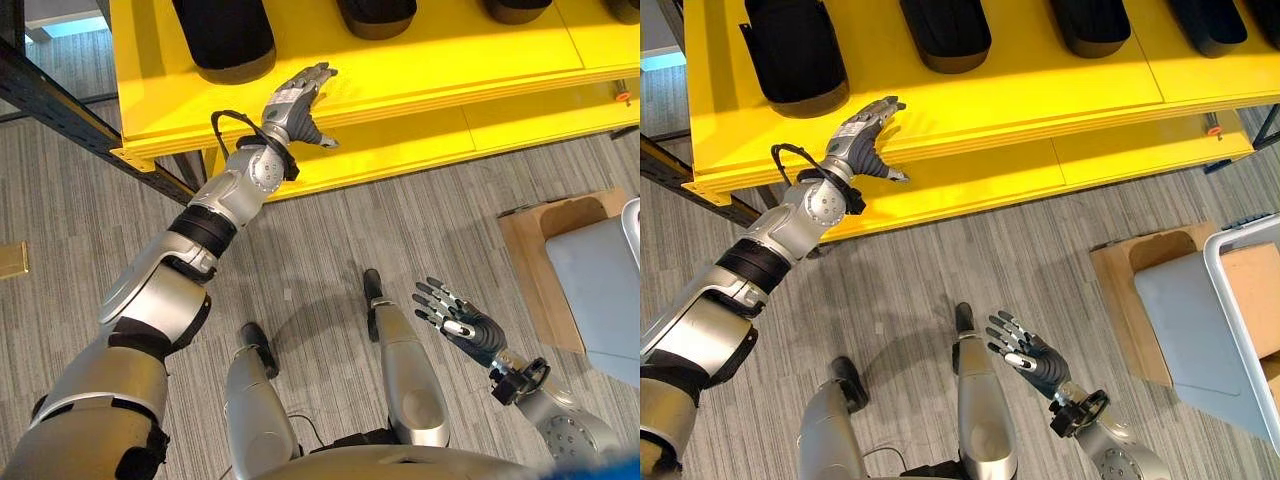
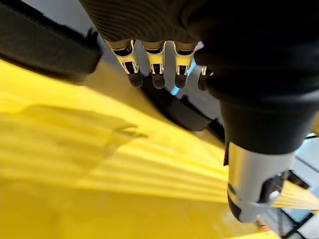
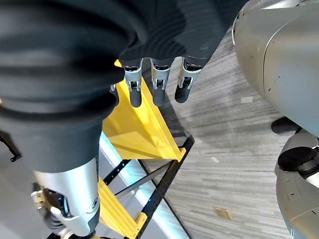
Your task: Move parts from the plastic box to the shelf.
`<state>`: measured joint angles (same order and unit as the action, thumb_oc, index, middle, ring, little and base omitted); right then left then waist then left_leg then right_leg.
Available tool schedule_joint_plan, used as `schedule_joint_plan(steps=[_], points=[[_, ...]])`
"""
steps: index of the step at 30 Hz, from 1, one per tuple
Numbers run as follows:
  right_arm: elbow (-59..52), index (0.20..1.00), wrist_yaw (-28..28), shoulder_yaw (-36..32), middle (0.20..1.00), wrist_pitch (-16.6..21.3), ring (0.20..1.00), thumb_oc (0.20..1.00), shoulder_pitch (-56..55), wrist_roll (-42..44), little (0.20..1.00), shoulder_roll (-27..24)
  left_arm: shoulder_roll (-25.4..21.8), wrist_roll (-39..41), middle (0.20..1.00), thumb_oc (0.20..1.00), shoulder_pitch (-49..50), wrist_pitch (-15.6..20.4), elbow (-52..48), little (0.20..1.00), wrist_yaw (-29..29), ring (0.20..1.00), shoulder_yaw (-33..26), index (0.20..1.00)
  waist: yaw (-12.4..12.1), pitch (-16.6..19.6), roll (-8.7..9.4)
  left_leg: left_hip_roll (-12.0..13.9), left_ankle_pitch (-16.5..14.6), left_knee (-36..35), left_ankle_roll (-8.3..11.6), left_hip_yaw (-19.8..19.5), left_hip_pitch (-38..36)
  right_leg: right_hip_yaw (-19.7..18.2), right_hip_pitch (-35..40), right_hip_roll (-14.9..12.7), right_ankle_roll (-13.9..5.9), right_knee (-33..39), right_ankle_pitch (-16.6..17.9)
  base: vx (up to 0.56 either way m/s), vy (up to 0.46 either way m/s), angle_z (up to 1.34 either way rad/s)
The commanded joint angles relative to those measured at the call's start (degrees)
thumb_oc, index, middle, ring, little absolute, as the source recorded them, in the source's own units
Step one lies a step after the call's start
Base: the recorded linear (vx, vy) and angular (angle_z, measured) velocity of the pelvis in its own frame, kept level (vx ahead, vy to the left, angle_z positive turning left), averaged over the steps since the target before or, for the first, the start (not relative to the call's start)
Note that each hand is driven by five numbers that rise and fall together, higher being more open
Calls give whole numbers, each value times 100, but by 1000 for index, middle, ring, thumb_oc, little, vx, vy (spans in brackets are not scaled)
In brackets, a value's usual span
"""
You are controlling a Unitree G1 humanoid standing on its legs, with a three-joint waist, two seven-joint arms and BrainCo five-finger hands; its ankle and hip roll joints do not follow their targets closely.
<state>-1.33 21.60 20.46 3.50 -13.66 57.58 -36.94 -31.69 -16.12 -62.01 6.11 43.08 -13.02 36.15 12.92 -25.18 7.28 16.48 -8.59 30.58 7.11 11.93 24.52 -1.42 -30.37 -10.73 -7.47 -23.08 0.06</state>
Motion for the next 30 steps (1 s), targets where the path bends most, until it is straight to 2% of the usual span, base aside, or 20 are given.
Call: schedule_joint_plan(steps=[1, 7, 8, 11, 30], points=[[-54, 1000, 9, 45, 1000, 163, 1000, 1000, -120, 75, 1000, -100, -223, 262, 1000, 1000, -183, 83, 339, 1000, -226, 1000, -103, 1000, -63, 295, 126, 546, 500, -68, 425, -923, 579, -347, 311, -529, -519, -48, -357, 0, 0, 0], [-13, 1000, 43, 88, 1000, 124, 1000, 1000, -127, 143, 1000, -154, -447, 336, 1000, 1000, -584, -2, 1337, 1000, -220, 1000, 61, 1000, -16, 339, 154, 561, 498, -7, 425, -935, 646, -372, 256, -520, -540, -66, -349, 38, -1, -6], [0, 1000, 51, 94, 1000, 122, 1000, 1000, -139, 156, 1000, -162, -469, 337, 1000, 1000, -613, -23, 1502, 1000, -207, 1000, 83, 1000, -16, 346, 147, 588, 321, 63, 458, -930, 584, -350, 306, -524, -552, -134, -503, 100, 13, -2], [18, 1000, 70, 103, 1000, 106, 1000, 1000, -159, 187, 1000, -189, -524, 381, 1000, 1000, -760, -47, 1920, 1000, -196, 1000, 125, 1000, 5, 368, 162, 604, 312, 79, 467, -918, 601, -356, 293, -522, -562, -136, -508, 31, 4, -1], [64, 1000, 229, -99, 1000, 39, 1000, 1000, -332, 284, 1000, -375, -856, 552, 1000, 1000, -1516, -252, 2973, 1000, -171, 1000, 261, 1000, 132, 465, 256, 674, 279, 241, 499, -930, 759, -462, 18, -437, -589, -290, -491, 1, -3, -2]])
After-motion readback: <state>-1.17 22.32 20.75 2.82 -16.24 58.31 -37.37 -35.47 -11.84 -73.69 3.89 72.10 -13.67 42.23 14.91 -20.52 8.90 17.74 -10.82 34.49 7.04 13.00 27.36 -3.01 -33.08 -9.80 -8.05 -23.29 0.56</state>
